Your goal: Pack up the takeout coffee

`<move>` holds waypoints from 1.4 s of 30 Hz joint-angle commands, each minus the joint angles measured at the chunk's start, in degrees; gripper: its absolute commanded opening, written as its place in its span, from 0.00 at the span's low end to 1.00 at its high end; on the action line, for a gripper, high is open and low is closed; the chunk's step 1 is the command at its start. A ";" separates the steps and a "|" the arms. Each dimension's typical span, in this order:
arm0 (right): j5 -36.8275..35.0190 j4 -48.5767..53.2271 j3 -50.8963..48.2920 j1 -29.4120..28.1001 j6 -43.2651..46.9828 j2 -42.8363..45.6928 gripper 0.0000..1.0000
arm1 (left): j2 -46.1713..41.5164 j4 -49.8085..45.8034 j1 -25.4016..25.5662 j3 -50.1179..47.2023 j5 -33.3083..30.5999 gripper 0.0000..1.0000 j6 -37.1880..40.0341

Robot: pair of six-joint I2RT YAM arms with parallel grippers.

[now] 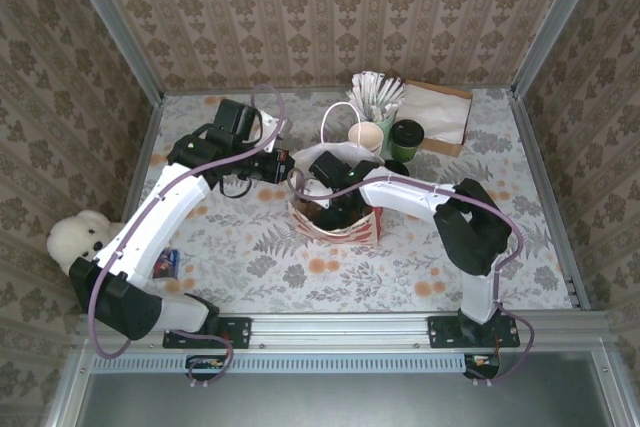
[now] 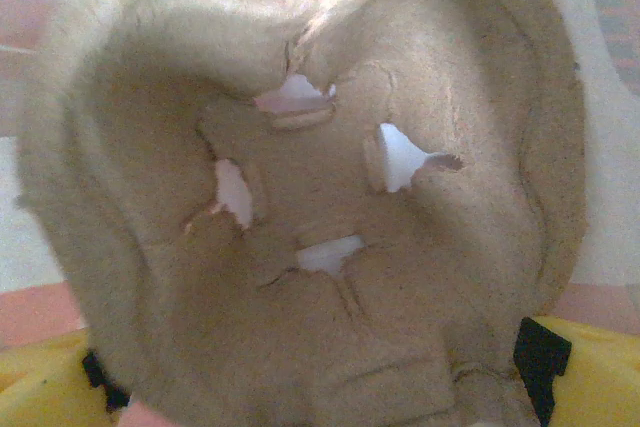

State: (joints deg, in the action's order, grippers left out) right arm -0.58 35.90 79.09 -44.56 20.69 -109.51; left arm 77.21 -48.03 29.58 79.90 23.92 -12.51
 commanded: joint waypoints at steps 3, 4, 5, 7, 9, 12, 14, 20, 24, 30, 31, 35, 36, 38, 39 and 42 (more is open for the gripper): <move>-3.04 3.74 1.34 -0.48 -0.35 -1.11 1.00 | -0.58 1.90 -0.62 0.61 2.36 0.02 1.43; -0.60 3.33 1.04 -0.46 -0.60 0.28 1.00 | -0.57 1.93 -0.73 0.60 2.28 0.02 1.36; 1.57 2.84 0.78 -0.49 -0.94 1.61 1.00 | -0.63 1.89 -0.84 0.61 2.11 0.02 1.27; 5.06 2.32 0.63 -0.53 -1.67 3.87 1.00 | -0.83 1.98 -0.93 0.46 1.56 0.02 1.23; 8.18 1.87 0.85 -0.53 -2.65 5.58 1.00 | -1.22 2.62 -0.95 -0.04 0.74 0.02 0.84; 8.88 0.26 1.33 -0.48 -4.85 7.64 1.00 | -1.27 2.75 -1.02 -0.07 0.44 0.02 0.61; 7.79 -0.47 1.62 -0.48 -5.96 9.44 1.00 | -1.23 2.22 -1.02 0.32 0.72 0.02 0.56; 6.55 -6.10 0.63 -0.43 -10.76 15.50 1.00 | -1.24 0.20 -1.37 0.70 -0.01 0.02 0.49; 6.78 -10.93 0.70 -0.44 -13.38 17.79 1.00 | -1.23 0.66 -1.44 0.83 1.04 0.02 0.23; 6.15 -15.19 0.31 -0.42 -14.07 22.84 1.00 | -0.66 -1.89 -1.62 1.39 1.04 0.02 0.04; 6.01 -17.41 -0.78 -0.42 -14.72 24.09 1.00 | -0.50 -2.46 -1.62 1.61 1.04 0.02 -0.03; 2.89 -26.17 -6.43 -0.43 -17.25 29.41 1.00 | -0.80 -2.68 -1.63 1.33 1.80 0.02 -1.35; 2.13 -25.95 -6.49 -0.44 -17.45 30.81 1.00 | -0.90 -2.00 -1.63 1.09 2.72 0.02 -1.98; 0.72 -23.76 -5.60 -0.29 -18.19 32.83 1.00 | -0.77 -1.37 -1.63 0.62 4.19 0.02 -2.72; 0.44 -23.01 -5.23 -0.10 -18.87 33.30 1.00 | -0.68 -1.35 -1.63 0.45 4.29 0.02 -2.90; -0.54 -20.97 -3.99 0.70 -22.94 34.23 1.00 | -0.15 -1.77 -1.66 0.77 3.63 0.01 -3.13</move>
State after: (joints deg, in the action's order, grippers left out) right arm 1.56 14.85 73.52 -44.45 2.24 -76.58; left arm 77.17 -48.90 28.40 79.94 26.00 -14.33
